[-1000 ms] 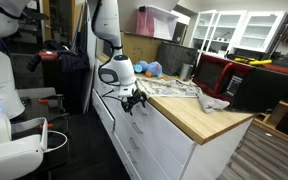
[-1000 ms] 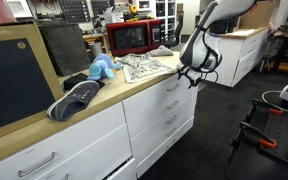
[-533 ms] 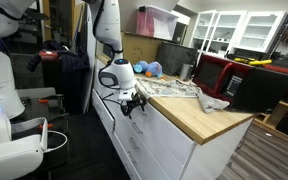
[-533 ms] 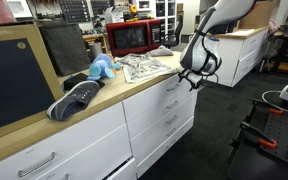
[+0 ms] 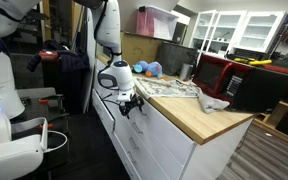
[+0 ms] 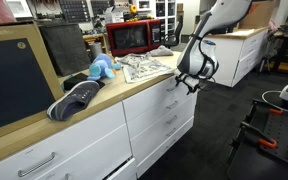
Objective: Open the top right drawer
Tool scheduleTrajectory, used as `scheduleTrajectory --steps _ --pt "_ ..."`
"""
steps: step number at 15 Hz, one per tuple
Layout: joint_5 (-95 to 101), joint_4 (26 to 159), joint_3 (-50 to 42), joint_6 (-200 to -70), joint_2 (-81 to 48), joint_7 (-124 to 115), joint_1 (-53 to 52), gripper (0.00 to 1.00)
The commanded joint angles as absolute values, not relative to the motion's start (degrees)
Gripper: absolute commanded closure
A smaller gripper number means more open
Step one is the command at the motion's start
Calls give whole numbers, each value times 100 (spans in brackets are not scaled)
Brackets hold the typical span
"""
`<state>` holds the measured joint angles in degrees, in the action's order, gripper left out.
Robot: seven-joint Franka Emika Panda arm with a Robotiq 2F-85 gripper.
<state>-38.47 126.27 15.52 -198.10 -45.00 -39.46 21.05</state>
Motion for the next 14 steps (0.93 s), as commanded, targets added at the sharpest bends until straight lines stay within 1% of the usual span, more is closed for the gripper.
scheduleTrajectory --steps 1,8,14 --pt "-3757 12314 1423 -19810 -4709 -4256 1830 0" --pt "-3820 11916 956 -19810 -5212 -4395 1323 0" --pt "-3915 12715 944 -19821 -4909 -4285 1476 0"
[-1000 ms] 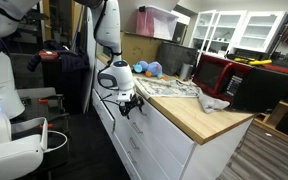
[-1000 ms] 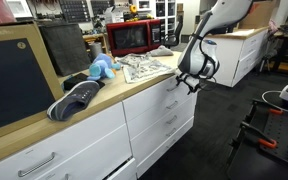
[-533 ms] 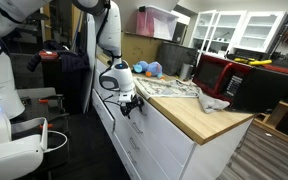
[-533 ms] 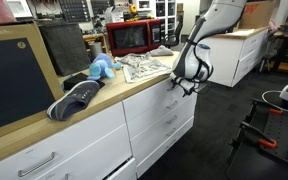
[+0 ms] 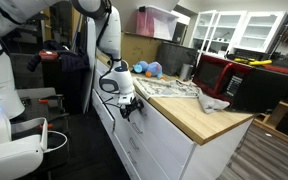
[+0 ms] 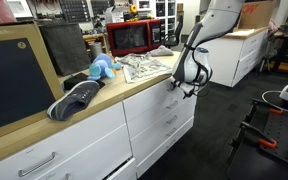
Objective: Open the top right drawer
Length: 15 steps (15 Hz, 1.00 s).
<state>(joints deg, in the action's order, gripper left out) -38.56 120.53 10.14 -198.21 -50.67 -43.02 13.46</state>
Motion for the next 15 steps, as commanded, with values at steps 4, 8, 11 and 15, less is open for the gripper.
scheduleTrajectory --steps 4,8,11,15 --pt "-3843 13304 913 -19823 -4636 -4194 1602 0" --pt "-3757 13995 1144 -19994 -4278 -4247 1836 0" --pt "-3475 14525 1513 -20204 -4006 -4296 2296 0" --pt "-2532 15013 2247 -20281 -3673 -4601 3461 0"
